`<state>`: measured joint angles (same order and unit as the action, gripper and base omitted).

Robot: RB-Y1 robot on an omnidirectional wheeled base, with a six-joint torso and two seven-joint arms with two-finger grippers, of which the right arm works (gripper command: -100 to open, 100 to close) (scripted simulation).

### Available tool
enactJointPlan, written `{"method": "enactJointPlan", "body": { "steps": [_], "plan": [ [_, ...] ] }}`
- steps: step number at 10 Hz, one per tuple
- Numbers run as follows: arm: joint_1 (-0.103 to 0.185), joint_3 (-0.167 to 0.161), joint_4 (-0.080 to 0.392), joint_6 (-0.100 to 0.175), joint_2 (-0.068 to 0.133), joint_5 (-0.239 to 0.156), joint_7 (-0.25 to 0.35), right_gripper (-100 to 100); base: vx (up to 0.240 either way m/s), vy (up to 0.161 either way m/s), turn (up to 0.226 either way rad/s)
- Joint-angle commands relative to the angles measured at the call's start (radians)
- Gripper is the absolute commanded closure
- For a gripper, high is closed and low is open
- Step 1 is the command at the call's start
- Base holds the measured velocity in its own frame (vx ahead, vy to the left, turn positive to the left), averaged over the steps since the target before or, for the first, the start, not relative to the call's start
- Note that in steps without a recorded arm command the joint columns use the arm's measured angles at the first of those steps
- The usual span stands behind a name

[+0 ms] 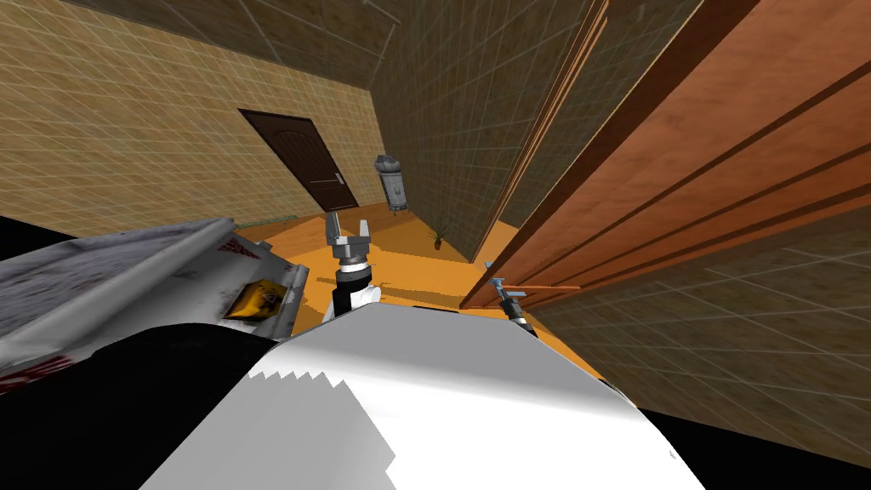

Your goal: Pull the door open

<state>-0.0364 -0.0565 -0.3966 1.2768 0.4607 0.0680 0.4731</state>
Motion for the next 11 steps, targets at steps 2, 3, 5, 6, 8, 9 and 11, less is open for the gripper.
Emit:
{"method": "enactJointPlan", "body": {
  "steps": [2,3,5,6,8,9,11],
  "plan": [
    [-0.009,-0.033,-0.053,-0.041,0.003,-0.031,-0.008,100,-0.089,-0.034,0.039],
    [-0.006,-0.043,-0.057,-0.048,0.004,-0.039,-0.011,100,-0.167,-0.091,0.105],
    [0.004,-0.077,-0.073,-0.072,0.006,-0.070,-0.020,100,-0.182,-0.093,0.086],
    [0.008,-0.091,-0.079,-0.083,0.007,-0.083,-0.024,100,-0.156,-0.100,0.075],
    [0.016,-0.121,-0.093,-0.104,0.010,-0.110,-0.031,100,-0.160,-0.104,0.079],
    [0.021,-0.119,-0.075,-0.092,0.001,-0.097,-0.029,100,-0.063,-0.034,0.040],
    [0.012,-0.115,-0.050,-0.063,0.006,-0.102,-0.024,100,-0.144,-0.047,0.263]
  ]
}}
